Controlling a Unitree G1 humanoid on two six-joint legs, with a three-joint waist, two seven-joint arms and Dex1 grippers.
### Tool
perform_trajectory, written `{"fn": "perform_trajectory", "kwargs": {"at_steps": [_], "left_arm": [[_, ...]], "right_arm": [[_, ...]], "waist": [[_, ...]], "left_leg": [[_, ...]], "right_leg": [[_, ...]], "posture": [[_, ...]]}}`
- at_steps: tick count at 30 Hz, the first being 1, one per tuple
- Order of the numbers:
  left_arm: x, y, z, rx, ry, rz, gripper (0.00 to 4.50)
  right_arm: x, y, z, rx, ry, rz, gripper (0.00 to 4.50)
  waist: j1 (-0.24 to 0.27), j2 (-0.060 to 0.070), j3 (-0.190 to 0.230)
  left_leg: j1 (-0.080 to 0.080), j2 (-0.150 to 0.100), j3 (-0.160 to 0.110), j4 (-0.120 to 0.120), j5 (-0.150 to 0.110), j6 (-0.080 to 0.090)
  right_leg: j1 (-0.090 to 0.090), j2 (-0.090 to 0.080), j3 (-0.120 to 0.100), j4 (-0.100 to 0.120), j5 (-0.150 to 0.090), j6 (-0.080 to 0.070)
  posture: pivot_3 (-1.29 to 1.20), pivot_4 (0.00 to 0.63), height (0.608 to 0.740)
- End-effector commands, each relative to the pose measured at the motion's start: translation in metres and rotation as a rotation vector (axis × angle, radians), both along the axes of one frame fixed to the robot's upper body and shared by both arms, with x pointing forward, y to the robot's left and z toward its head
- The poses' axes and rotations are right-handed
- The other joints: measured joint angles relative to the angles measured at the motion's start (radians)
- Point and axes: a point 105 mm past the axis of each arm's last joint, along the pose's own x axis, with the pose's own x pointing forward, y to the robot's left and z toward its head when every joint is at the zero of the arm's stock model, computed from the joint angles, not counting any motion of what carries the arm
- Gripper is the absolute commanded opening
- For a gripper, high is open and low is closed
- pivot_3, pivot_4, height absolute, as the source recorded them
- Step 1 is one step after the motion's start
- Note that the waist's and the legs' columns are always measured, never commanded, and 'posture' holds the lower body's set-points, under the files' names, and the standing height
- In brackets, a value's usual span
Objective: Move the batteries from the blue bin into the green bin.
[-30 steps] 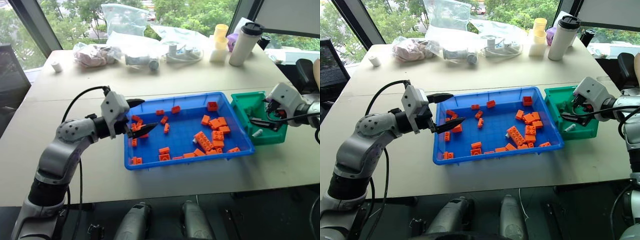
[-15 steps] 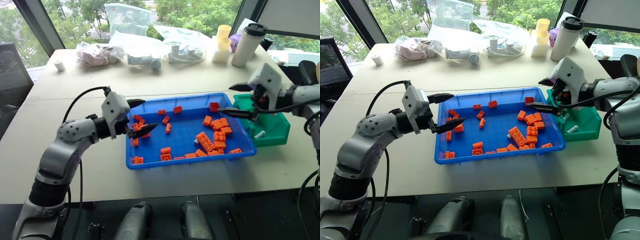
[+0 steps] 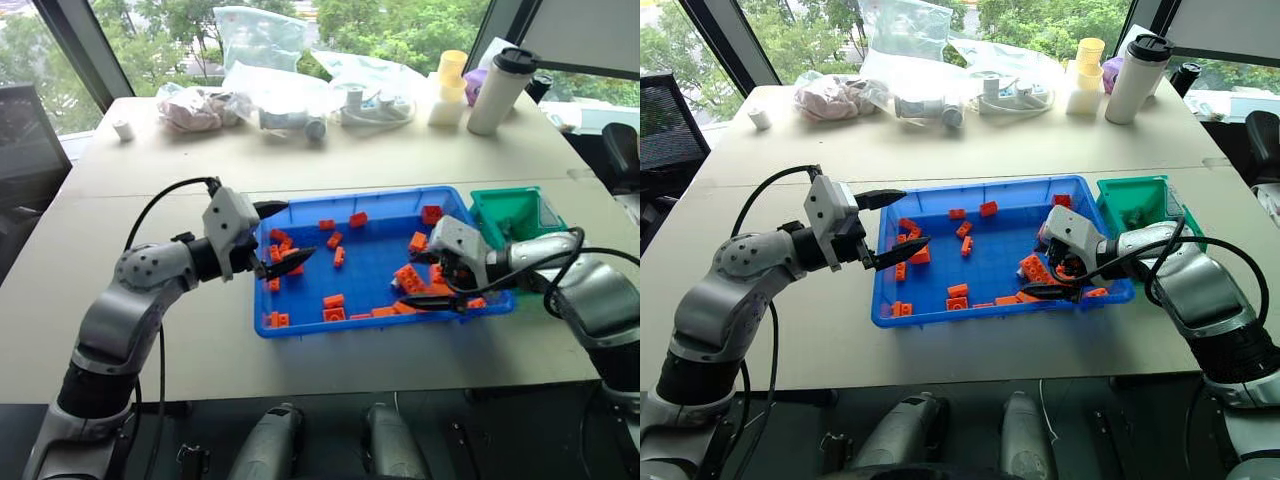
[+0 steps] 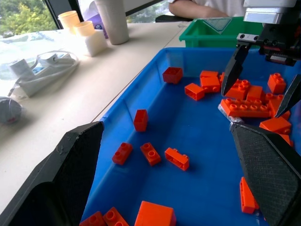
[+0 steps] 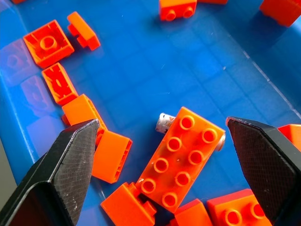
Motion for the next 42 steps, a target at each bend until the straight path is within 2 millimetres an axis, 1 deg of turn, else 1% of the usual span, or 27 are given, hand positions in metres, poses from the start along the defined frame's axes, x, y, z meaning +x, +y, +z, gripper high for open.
{"fn": "perform_trajectory", "kwargs": {"at_steps": [1, 9, 10, 12, 16, 17, 18, 21, 22, 23, 24, 25, 26, 27, 29, 31, 34, 36, 38, 40, 41, 42], "left_arm": [[-0.004, -0.003, 0.009, -0.003, -0.045, -0.008, 4.5], [-0.004, -0.002, 0.009, 0.002, -0.05, 0.003, 4.5], [-0.004, -0.002, 0.009, 0.002, -0.05, 0.005, 4.5], [-0.004, -0.002, 0.008, 0.003, -0.05, 0.008, 4.5], [-0.004, -0.001, 0.008, 0.005, -0.051, 0.011, 4.5], [-0.004, -0.001, 0.008, 0.005, -0.052, 0.011, 4.5], [-0.004, -0.001, 0.008, 0.005, -0.052, 0.011, 4.5], [-0.004, -0.001, 0.009, 0.007, -0.054, 0.012, 4.5], [-0.004, -0.001, 0.009, 0.007, -0.055, 0.012, 4.5], [-0.004, -0.001, 0.009, 0.008, -0.056, 0.012, 4.5], [-0.003, 0.0, 0.01, 0.009, -0.057, 0.011, 4.5], [-0.003, 0.0, 0.009, 0.009, -0.057, 0.011, 4.5], [-0.003, 0.0, 0.009, 0.01, -0.057, 0.011, 4.5], [-0.003, 0.0, 0.009, 0.01, -0.057, 0.011, 4.5], [-0.002, 0.001, 0.01, 0.009, -0.06, 0.012, 4.5], [0.0, 0.001, 0.011, 0.008, -0.063, 0.012, 4.5], [0.0, 0.0, 0.012, 0.008, -0.066, 0.012, 4.5], [-0.001, 0.002, 0.012, 0.008, -0.068, 0.017, 4.5], [-0.001, 0.003, 0.012, 0.006, -0.068, 0.022, 4.5], [-0.002, 0.003, 0.012, 0.007, -0.066, 0.029, 4.5], [-0.003, 0.003, 0.011, 0.003, -0.065, 0.034, 4.5], [-0.004, 0.003, 0.011, 0.0, -0.065, 0.037, 4.5]], "right_arm": [[0.009, -0.006, 0.001, -0.058, -0.021, -0.042, 4.48], [0.018, -0.007, -0.001, -0.11, -0.017, -0.062, 4.48], [0.018, -0.006, 0.0, -0.109, -0.017, -0.057, 4.24], [0.018, -0.005, 0.0, -0.11, -0.018, -0.054, 3.62], [0.019, -0.004, 0.002, -0.108, -0.023, -0.052, 1.53], [0.019, -0.003, 0.003, -0.108, -0.026, -0.05, 1.15], [0.019, -0.003, 0.004, -0.108, -0.027, -0.049, 1.06], [0.021, -0.005, 0.014, -0.104, -0.058, -0.06, 1.06], [0.024, -0.005, 0.022, -0.095, -0.083, -0.065, 1.06], [0.026, -0.003, 0.035, -0.078, -0.129, -0.06, 1.06], [0.029, 0.005, 0.055, -0.023, -0.173, -0.044, 1.06], [0.029, 0.012, 0.068, 0.016, -0.202, -0.031, 1.06], [0.029, 0.022, 0.078, 0.059, -0.218, -0.008, 1.06], [0.028, 0.031, 0.081, 0.08, -0.225, 0.018, 1.06], [0.029, 0.05, 0.078, 0.097, -0.228, 0.054, 1.06], [0.034, 0.066, 0.065, 0.07, -0.236, 0.081, 1.06], [0.043, 0.081, 0.052, 0.06, -0.245, 0.095, 1.06], [0.05, 0.087, 0.047, 0.059, -0.248, 0.086, 2.09], [0.053, 0.091, 0.045, 0.064, -0.244, 0.092, 2.96], [0.056, 0.092, 0.045, 0.053, -0.255, 0.097, 4.03], [0.058, 0.085, 0.048, 0.035, -0.262, 0.091, 4.45], [0.06, 0.079, 0.051, 0.021, -0.266, 0.085, 4.45]], "waist": [[0.0, 0.0, 0.0], [0.0, 0.0, 0.0], [0.0, 0.0, 0.0], [0.0, 0.0, 0.0], [0.0, 0.0, 0.0], [0.0, 0.0, 0.0], [0.0, 0.0, 0.0], [0.0, 0.0, 0.0], [0.0, 0.0, 0.0], [0.0, 0.0, 0.0], [0.0, 0.0, 0.0], [-0.002, 0.0, 0.0], [-0.006, 0.0, 0.0], [-0.008, 0.0, 0.0], [-0.009, -0.001, -0.001], [-0.007, -0.003, -0.002], [-0.004, -0.003, -0.001], [0.0, -0.002, -0.001], [0.001, -0.003, -0.001], [-0.002, -0.002, -0.001], [-0.003, -0.002, -0.001], [-0.004, -0.002, -0.001]], "left_leg": [[0.0, 0.0, 0.0, 0.0, 0.0, 0.0], [0.0, 0.0, 0.0, 0.0, 0.0, 0.0], [0.0, 0.0, 0.0, 0.0, 0.0, 0.0], [0.0, 0.0, 0.0, 0.0, 0.0, 0.0], [0.0, 0.0, 0.0, 0.0, 0.0, 0.0], [0.0, 0.0, 0.0, 0.0, 0.0, 0.0], [0.0, 0.0, 0.0, 0.0, 0.0, 0.0], [0.0, 0.0, 0.0, 0.0, 0.0, 0.0], [0.0, 0.0, 0.0, 0.0, 0.0, 0.0], [0.0, 0.0, 0.0, 0.0, 0.0, 0.0], [0.0, 0.0, 0.0, 0.0, 0.0, 0.0], [0.0, 0.0, 0.0, 0.0, 0.0, 0.0], [0.0, 0.0, 0.0, 0.0, 0.0, 0.0], [0.0, 0.0, 0.0, -0.001, 0.0, 0.0], [0.0, 0.001, 0.0, -0.001, 0.0, 0.0], [0.0, 0.002, -0.001, -0.001, 0.0, 0.0], [0.0, 0.0, -0.001, 0.0, 0.0, 0.0], [0.0, -0.001, -0.001, 0.0, 0.0, 0.0], [0.0, -0.001, -0.001, 0.0, 0.0, 0.0], [0.0, -0.001, -0.001, 0.0, 0.0, 0.0], [0.0, -0.001, -0.001, 0.0, 0.0, 0.0], [0.0, 0.0, -0.001, 0.0, 0.0, 0.0]], "right_leg": [[0.0, 0.0, 0.0, 0.0, 0.0, 0.0], [0.0, 0.0, 0.0, 0.0, 0.0, 0.0], [0.0, 0.0, 0.0, 0.0, 0.0, 0.0], [0.0, 0.0, 0.0, 0.0, 0.0, 0.0], [0.0, 0.0, 0.0, 0.0, 0.0, 0.0], [0.0, 0.0, 0.0, 0.0, 0.0, 0.0], [0.0, 0.0, 0.0, 0.0, 0.0, 0.0], [0.0, 0.0, 0.0, 0.0, 0.0, 0.0], [0.0, 0.0, 0.0, 0.0, 0.0, 0.0], [0.0, 0.0, 0.0, 0.0, 0.0, 0.0], [0.0, 0.0, 0.0, 0.0, 0.0, 0.0], [0.0, 0.0, 0.0, 0.0, 0.0, 0.0], [-0.001, 0.0, 0.0, 0.0, 0.0, 0.0], [-0.001, 0.0, 0.0, 0.0, 0.0, 0.0], [-0.001, 0.001, 0.0, 0.0, 0.0, 0.0], [0.0, 0.001, -0.001, 0.0, 0.0, 0.0], [0.0, 0.0, -0.001, 0.0, 0.0, 0.0], [-0.001, 0.0, -0.001, 0.0, 0.0, 0.0], [0.0, 0.0, -0.001, 0.0, 0.0, 0.0], [-0.001, 0.0, -0.001, 0.0, 0.0, 0.0], [-0.001, 0.0, -0.001, 0.0, 0.0, 0.0], [-0.001, 0.0, -0.001, 0.0, 0.0, 0.0]], "posture": [[0.0, 0.15, 0.74], [0.0, 0.15, 0.74], [0.0, 0.15, 0.74], [0.0, 0.15, 0.74], [0.0, 0.15, 0.74], [0.0, 0.15, 0.74], [0.0, 0.15, 0.74], [0.0, 0.15, 0.74], [0.0, 0.15, 0.74], [0.0, 0.15, 0.74], [0.0, 0.15, 0.74], [0.0, 0.15, 0.74], [0.0, 0.15, 0.74], [0.0, 0.15, 0.74], [0.0, 0.15, 0.74], [0.0, 0.15, 0.74], [0.0, 0.15, 0.74], [0.0, 0.15, 0.74], [0.0, 0.15, 0.74], [0.0, 0.15, 0.74], [0.0, 0.15, 0.74], [0.0, 0.15, 0.74]]}}
